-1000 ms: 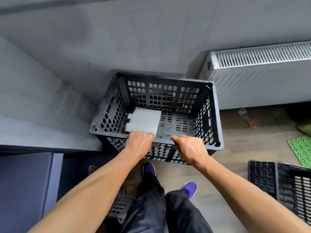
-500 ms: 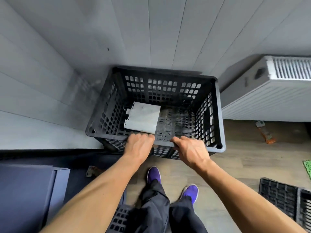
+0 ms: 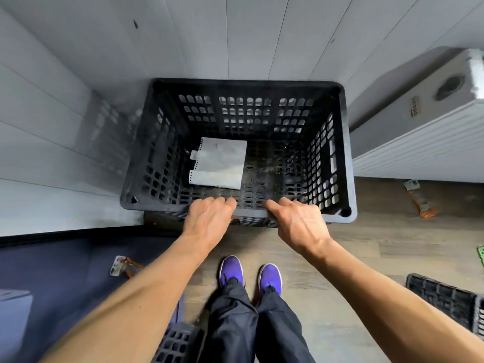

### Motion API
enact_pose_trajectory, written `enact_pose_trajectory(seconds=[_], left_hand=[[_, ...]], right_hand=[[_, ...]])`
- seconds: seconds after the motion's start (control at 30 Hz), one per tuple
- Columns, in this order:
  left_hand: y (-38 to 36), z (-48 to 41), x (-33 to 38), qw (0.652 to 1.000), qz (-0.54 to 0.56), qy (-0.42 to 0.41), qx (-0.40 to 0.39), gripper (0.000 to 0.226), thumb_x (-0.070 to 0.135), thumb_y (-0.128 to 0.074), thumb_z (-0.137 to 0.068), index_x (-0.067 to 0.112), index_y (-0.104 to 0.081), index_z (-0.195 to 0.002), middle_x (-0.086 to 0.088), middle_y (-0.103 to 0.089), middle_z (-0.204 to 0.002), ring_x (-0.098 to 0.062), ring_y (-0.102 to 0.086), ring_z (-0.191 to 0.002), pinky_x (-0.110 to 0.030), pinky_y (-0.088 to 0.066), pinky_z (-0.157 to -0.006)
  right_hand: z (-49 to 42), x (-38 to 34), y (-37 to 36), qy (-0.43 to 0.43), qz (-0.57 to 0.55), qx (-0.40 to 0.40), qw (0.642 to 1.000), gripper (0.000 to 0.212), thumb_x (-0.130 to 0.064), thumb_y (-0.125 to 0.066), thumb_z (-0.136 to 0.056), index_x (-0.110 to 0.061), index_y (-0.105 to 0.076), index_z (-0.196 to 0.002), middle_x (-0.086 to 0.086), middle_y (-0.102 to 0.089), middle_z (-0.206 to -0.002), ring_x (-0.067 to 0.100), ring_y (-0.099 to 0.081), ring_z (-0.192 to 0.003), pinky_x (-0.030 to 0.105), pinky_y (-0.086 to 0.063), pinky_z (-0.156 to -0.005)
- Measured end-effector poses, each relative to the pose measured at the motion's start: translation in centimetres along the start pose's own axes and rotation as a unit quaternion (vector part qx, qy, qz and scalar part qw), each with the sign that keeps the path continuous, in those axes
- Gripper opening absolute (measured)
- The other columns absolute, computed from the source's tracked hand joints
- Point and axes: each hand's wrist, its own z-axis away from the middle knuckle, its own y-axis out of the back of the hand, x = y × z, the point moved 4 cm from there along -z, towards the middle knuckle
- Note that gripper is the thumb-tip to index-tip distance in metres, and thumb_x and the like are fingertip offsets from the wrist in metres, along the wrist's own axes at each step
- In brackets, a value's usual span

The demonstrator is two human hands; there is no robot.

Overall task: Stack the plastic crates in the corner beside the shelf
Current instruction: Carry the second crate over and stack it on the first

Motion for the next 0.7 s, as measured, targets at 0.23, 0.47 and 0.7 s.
enact_pose_trajectory(seconds=[0.23, 0.47, 0.7], left_hand=[[-1.1, -0.3, 0.2, 0.996, 0.064, -0.050, -0.046, 0.022, 0.031, -0.058, -0.091, 0.024, -0.062, -0.111, 0.001, -0.065, -0.105, -0.025, -0.061, -0.098, -0.034, -0.042, -0.072], [-2.4, 0.0, 1.3, 0.990, 0.075, -0.059, -0.108, 0.024, 0.029, -0.057, -0.089, 0.024, -0.061, -0.111, -0.005, -0.069, -0.107, -0.034, -0.064, -0.098, -0.038, -0.045, -0.076], [-1.9, 0.2, 1.3, 0.992, 0.048, -0.058, -0.103, 0.017, 0.019, -0.052, -0.091, 0.023, -0.061, -0.106, -0.004, -0.071, -0.099, -0.032, -0.065, -0.091, -0.034, -0.038, -0.067]], right_hand=[[1.5, 0.8, -2.0, -0.027, -0.007, -0.019, 0.999, 0.027, -0.018, -0.052, -0.090, -0.033, -0.054, -0.112, -0.002, -0.059, -0.087, 0.024, -0.065, -0.081, 0.032, -0.037, -0.050], [1.9, 2.0, -3.2, -0.015, -0.024, -0.083, 0.996, 0.039, -0.031, -0.043, -0.096, -0.044, -0.047, -0.132, -0.006, -0.067, -0.112, 0.023, -0.065, -0.102, 0.033, -0.046, -0.068], [0.8, 1.8, -2.5, -0.017, -0.029, -0.166, 0.986, 0.050, -0.030, -0.044, -0.094, -0.052, -0.042, -0.138, -0.004, -0.069, -0.117, 0.024, -0.065, -0.105, 0.034, -0.049, -0.081]])
